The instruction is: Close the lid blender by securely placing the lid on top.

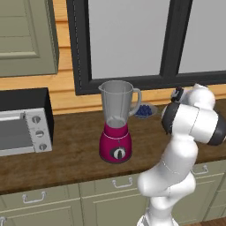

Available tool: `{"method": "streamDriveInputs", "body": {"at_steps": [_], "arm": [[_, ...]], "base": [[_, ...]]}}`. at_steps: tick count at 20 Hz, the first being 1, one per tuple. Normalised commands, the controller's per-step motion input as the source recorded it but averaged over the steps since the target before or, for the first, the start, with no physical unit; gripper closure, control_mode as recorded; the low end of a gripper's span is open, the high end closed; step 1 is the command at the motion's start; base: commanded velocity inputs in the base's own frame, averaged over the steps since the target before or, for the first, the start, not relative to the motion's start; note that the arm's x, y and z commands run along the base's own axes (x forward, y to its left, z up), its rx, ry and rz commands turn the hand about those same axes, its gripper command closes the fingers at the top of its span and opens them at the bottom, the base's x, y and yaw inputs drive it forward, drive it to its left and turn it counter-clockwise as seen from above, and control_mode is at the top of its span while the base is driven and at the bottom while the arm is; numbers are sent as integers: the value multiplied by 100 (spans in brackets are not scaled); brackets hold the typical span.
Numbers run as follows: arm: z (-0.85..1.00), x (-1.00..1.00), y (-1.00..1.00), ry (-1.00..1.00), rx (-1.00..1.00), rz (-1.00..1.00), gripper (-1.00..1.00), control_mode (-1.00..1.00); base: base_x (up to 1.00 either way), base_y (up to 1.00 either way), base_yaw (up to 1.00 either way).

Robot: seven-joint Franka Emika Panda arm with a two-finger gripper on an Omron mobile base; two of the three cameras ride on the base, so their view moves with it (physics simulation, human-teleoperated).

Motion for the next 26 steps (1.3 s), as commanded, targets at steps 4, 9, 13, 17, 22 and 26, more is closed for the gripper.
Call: {"method": "streamDriveInputs", "body": {"at_steps": [4,9,13,17,22,26], "arm": [[100,-34,16,-17,-4,0,100,-100],[100,-51,32,-21,-4,0,100,-100],[100,-57,51,-20,-2,0,100,-100],[100,-42,55,-15,-3,0,100,-100],[100,-44,55,-16,-2,-2,100,-100],[100,-30,61,-12,0,-3,100,-100]], "base": [[0,0,0],[0,0,0],[0,0,0],[0,0,0],[0,0,0],[0,0,0]]}}
